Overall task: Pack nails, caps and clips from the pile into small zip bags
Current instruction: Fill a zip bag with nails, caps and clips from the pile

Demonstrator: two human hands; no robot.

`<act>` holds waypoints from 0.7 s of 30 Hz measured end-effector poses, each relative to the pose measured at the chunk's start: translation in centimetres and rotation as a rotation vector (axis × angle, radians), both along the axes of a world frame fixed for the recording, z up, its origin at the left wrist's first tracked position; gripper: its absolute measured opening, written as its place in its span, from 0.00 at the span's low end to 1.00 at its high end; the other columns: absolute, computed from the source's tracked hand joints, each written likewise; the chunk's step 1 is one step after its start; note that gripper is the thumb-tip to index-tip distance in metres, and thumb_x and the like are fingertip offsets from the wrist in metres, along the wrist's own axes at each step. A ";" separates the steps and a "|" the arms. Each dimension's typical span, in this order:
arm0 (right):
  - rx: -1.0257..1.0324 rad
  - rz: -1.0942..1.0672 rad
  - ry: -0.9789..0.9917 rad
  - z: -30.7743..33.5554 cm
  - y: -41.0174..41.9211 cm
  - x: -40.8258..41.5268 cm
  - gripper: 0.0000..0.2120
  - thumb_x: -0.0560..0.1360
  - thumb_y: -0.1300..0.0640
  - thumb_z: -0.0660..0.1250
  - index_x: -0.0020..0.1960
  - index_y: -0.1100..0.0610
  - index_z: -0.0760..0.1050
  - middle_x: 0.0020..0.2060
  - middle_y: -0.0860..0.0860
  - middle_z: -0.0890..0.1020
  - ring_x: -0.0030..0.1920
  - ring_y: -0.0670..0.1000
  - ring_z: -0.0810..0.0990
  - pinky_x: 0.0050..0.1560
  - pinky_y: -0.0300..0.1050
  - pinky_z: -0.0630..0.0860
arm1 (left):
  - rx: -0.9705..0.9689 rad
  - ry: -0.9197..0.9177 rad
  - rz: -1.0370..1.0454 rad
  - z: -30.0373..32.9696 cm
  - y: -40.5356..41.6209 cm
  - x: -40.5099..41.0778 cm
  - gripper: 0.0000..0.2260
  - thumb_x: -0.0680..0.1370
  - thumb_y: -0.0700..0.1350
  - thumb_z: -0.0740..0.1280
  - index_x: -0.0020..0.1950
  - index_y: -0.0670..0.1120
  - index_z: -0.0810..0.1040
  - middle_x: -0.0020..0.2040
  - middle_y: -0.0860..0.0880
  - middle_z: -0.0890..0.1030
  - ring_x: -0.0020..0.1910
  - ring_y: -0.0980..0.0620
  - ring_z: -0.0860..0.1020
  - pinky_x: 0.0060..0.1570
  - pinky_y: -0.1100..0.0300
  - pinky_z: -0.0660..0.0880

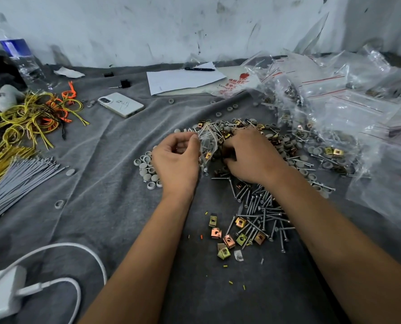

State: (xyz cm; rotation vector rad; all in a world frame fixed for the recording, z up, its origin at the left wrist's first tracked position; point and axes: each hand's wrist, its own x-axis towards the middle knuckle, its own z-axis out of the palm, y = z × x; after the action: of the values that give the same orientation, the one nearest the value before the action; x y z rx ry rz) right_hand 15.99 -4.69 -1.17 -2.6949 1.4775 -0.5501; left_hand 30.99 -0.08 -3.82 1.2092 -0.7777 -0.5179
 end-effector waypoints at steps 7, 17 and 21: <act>-0.017 -0.061 -0.562 -0.4 1.3 -1.9 0.04 0.75 0.62 0.75 0.49 0.56 0.84 0.40 0.47 0.84 0.40 0.40 0.80 0.43 0.30 0.76 | 0.026 -0.146 -0.094 0.1 0.2 -0.4 0.08 0.76 0.36 0.73 0.42 0.49 0.85 0.32 0.56 0.82 0.31 0.60 0.76 0.32 0.66 0.73; -0.098 0.209 -0.440 0.0 2.1 -1.8 0.06 0.73 0.65 0.77 0.49 0.61 0.86 0.44 0.52 0.86 0.43 0.49 0.82 0.47 0.43 0.79 | 0.055 -0.250 -0.156 -0.2 0.4 -0.8 0.06 0.77 0.37 0.74 0.43 0.47 0.85 0.33 0.51 0.82 0.32 0.55 0.76 0.32 0.61 0.74; -0.137 0.214 -0.499 0.1 2.1 -1.9 0.07 0.72 0.64 0.78 0.50 0.61 0.86 0.44 0.52 0.87 0.44 0.46 0.82 0.49 0.31 0.76 | 0.049 -0.216 -0.160 -0.2 0.4 -0.8 0.06 0.77 0.37 0.74 0.43 0.47 0.85 0.33 0.52 0.82 0.31 0.56 0.77 0.31 0.62 0.74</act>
State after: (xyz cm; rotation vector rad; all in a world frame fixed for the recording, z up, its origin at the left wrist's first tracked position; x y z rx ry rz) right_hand 14.11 -2.61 -1.10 -2.4936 1.0415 -1.2306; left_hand 30.23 0.31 -4.05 1.2683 -1.0567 -0.5456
